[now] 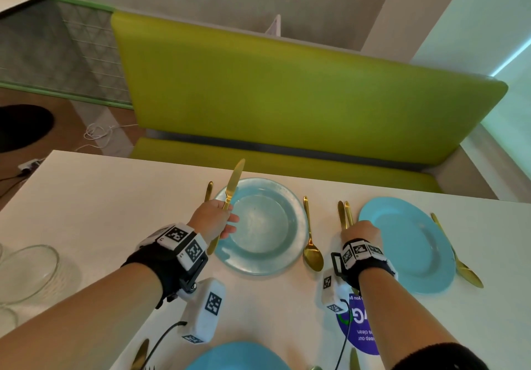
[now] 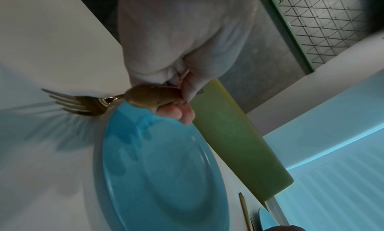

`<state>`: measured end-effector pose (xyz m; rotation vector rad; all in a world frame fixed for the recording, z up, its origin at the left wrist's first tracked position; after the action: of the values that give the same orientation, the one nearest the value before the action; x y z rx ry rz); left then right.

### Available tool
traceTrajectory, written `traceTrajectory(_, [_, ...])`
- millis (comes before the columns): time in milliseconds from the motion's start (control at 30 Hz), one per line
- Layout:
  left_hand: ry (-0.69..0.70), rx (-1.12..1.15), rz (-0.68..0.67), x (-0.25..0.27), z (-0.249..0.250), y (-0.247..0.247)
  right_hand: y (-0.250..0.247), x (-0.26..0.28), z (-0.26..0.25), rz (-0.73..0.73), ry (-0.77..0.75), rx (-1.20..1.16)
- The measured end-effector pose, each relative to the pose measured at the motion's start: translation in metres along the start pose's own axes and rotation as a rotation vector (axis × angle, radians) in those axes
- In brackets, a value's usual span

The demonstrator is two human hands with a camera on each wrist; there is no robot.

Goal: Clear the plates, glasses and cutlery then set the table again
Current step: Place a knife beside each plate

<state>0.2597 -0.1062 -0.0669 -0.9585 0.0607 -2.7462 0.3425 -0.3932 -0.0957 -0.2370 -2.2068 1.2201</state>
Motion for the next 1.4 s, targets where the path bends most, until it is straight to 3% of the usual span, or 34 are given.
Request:
traceTrajectory(233, [-0.009, -0.002, 0.003, -0.002, -0.003, 0.000, 0.005, -0.006, 0.000, 0.053, -0.039, 0.165])
traceTrajectory(833, [-0.020, -0.012, 0.066, 0.002, -0.018, -0.010, 0.002, 0.002, -0.007, 0.034, -0.096, 0.227])
traceTrajectory(933, [-0.047, -0.050, 0.042, 0.008, -0.021, -0.014, -0.005, 0.022, -0.028, 0.044, -0.216, 0.306])
traceTrajectory(1067, [-0.072, -0.127, 0.002, 0.024, -0.017, -0.016, -0.007, 0.083, -0.061, 0.028, -0.571, 0.354])
traceTrajectory(1200, [-0.079, -0.268, -0.118, 0.048, -0.014, -0.010, 0.011, 0.158, -0.074, -0.087, -0.858, 0.414])
traceTrajectory(1300, [-0.028, -0.457, -0.255, 0.069, -0.015, -0.009, 0.034, 0.206, -0.074, -0.138, -0.997, 0.548])
traceTrajectory(1400, [0.035, -0.628, -0.349, 0.093, -0.019, -0.026, 0.056, 0.245, -0.070, -0.158, -1.034, 0.616])
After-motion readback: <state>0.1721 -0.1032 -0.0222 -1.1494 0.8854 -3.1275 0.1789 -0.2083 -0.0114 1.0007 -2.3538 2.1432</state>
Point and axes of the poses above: each hand's wrist, its own x-axis away from the middle knuckle, its own y-axis out of the palm, z = x × y, the point moved 3 cm from there along -x, towards the middle knuckle, and after that the axes turned 4 degrees about -z, right-handed, at the moved point
